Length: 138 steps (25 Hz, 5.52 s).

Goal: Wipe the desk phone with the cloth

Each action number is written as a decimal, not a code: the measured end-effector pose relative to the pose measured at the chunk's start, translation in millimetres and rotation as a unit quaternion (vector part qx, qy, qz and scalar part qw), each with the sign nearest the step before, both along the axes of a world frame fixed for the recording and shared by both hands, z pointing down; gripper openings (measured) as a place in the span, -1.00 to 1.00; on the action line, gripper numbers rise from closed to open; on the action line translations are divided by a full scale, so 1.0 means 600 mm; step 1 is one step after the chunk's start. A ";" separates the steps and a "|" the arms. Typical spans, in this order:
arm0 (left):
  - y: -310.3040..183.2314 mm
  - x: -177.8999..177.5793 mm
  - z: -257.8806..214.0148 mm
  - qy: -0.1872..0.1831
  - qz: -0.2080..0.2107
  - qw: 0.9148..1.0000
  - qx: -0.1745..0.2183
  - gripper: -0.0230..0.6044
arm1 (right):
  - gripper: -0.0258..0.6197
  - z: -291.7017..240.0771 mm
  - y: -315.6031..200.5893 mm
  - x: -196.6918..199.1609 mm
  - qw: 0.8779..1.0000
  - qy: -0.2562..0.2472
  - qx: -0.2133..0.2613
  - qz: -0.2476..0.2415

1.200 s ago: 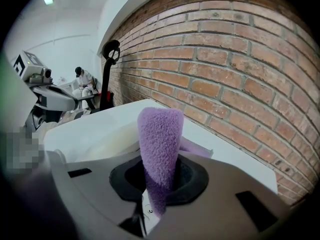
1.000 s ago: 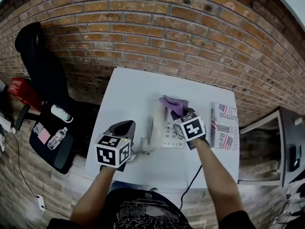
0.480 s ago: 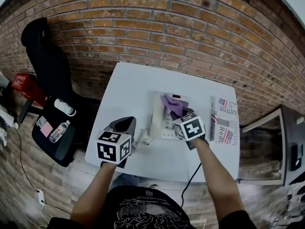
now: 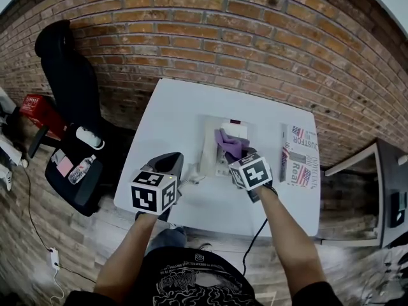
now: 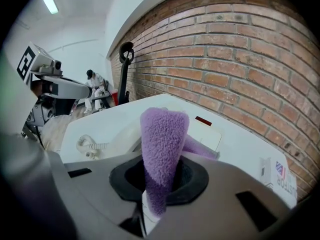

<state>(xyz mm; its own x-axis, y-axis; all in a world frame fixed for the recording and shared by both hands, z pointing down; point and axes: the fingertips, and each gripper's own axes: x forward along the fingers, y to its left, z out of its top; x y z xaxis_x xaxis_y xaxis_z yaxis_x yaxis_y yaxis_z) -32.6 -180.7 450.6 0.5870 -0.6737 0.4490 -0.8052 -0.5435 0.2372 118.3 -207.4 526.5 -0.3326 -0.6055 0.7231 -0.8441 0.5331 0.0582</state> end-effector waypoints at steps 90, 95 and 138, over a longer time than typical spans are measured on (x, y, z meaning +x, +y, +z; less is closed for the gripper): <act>-0.095 -0.033 0.036 -0.001 0.006 1.000 -0.024 -0.91 | -0.78 -0.072 -0.160 -0.075 0.993 0.061 0.019 -0.096; -0.075 -0.029 0.034 -0.001 0.004 1.000 -0.022 -0.91 | -0.78 -0.071 -0.137 -0.077 0.993 0.054 0.019 -0.099; 0.058 -0.019 0.013 0.002 -0.024 1.000 -0.007 -0.91 | -0.78 0.006 0.119 -0.132 0.987 0.002 -0.033 -0.156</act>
